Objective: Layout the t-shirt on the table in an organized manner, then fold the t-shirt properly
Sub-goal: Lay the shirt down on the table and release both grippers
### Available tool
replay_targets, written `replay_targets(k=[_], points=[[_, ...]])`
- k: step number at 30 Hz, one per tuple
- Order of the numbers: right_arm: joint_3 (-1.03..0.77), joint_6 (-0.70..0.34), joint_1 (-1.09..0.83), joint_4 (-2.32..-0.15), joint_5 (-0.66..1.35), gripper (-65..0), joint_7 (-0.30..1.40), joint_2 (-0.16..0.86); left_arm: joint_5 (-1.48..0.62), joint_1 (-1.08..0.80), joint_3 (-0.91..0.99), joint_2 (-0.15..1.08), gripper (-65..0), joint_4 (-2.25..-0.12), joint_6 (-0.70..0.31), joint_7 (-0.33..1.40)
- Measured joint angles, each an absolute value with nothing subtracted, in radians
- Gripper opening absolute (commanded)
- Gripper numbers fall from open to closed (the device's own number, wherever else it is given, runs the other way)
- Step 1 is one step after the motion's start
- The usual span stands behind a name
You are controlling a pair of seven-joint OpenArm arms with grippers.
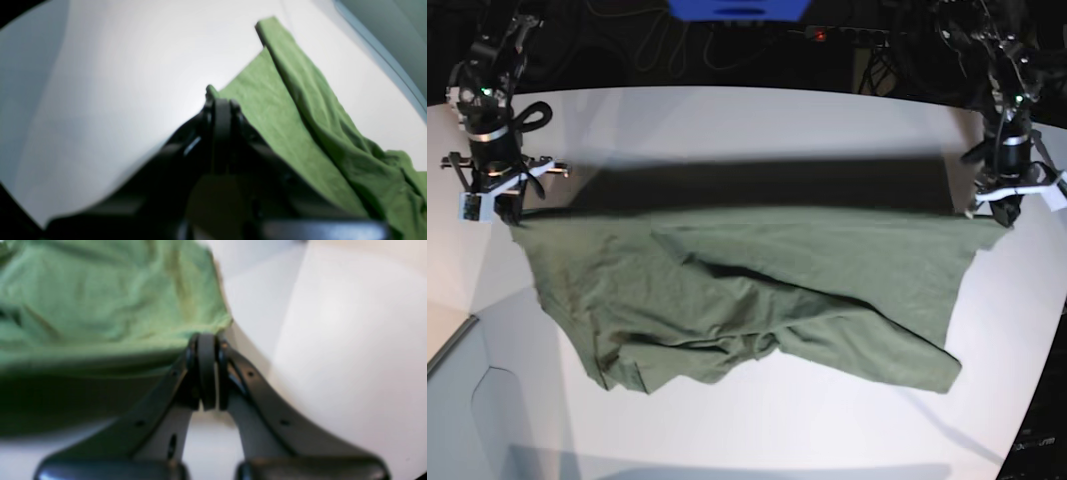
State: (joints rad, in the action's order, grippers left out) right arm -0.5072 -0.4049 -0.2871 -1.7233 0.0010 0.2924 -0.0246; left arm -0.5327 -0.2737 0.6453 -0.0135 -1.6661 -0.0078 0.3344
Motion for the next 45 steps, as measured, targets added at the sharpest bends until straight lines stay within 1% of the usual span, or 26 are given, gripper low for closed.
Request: replay_targets(k=[3, 7, 10, 15, 19, 24, 25, 27, 31, 33, 35, 37, 39, 43, 45], points=[[-0.519, -0.449, -0.307, -1.719, -0.002, -65.0, 0.318, -0.036, -0.568, -0.287, 0.705, -0.009, -64.9, -1.627, -0.004, 0.326], [-0.521, -0.453, -0.352, -1.721, 0.001, -65.0, 0.294, -0.045, -0.571, -0.302, 0.738, -0.010, -64.9, -1.562, -0.006, 0.336], [-0.514, -0.453, -0.398, -1.721, -0.003, -65.0, 0.308, -0.052, -0.575, -0.306, 0.760, -0.012, -64.9, -1.521, -0.004, 0.337], [-0.515, -0.453, -0.427, -1.720, 0.001, -65.0, 0.299, -0.050, -0.569, -0.306, 0.780, -0.012, -64.9, -1.464, -0.004, 0.332], [-0.508, -0.453, -0.479, -1.719, -0.003, -65.0, 0.305, -0.047, -0.570, -0.306, 0.780, -0.011, -64.6, -1.454, -0.004, 0.336], [-0.506, -0.454, -0.489, -1.718, -0.002, -65.0, 0.295, -0.047, -0.570, -0.306, 0.778, -0.012, -64.4, -1.454, -0.004, 0.337], [-0.506, -0.454, -0.495, -1.718, -0.001, -65.0, 0.294, -0.047, -0.570, -0.307, 0.778, -0.012, -63.5, -1.455, -0.004, 0.337], [-0.506, -0.454, -0.515, -1.718, -0.002, -64.5, 0.298, -0.047, -0.574, -0.327, 0.775, -0.012, -59.3, -1.463, -0.004, 0.337], [-0.509, -0.453, -0.534, -1.719, -0.003, -58.5, 0.295, -0.044, -0.574, -0.358, 0.783, -0.012, -51.8, -1.464, -0.003, 0.332], [-0.509, -0.454, -0.551, -1.723, -0.002, -57.1, 0.295, -0.044, -0.574, -0.368, 0.784, -0.012, -51.7, -1.464, 0.000, 0.332], [-0.509, -0.467, -0.564, -1.728, -0.004, -57.1, 0.299, -0.044, -0.574, -0.372, 0.784, -0.012, -51.7, -1.464, 0.000, 0.332], [-0.517, -0.524, -0.563, -1.729, -0.010, -56.9, 0.303, -0.044, -0.574, -0.377, 0.784, -0.011, -51.7, -1.465, 0.000, 0.330], [-0.527, -0.552, -0.559, -1.730, -0.010, -56.9, 0.303, -0.047, -0.574, -0.385, 0.784, -0.011, -51.6, -1.477, 0.000, 0.330], [-0.586, -0.553, -0.530, -1.730, -0.015, -56.8, 0.308, -0.045, -0.574, -0.377, 0.777, 0.006, -51.6, -1.536, 0.004, 0.339], [-0.590, -0.553, -0.472, -1.728, -0.019, -56.7, 0.316, -0.044, -0.570, -0.330, 0.777, 0.007, -51.5, -1.555, 0.005, 0.324]])
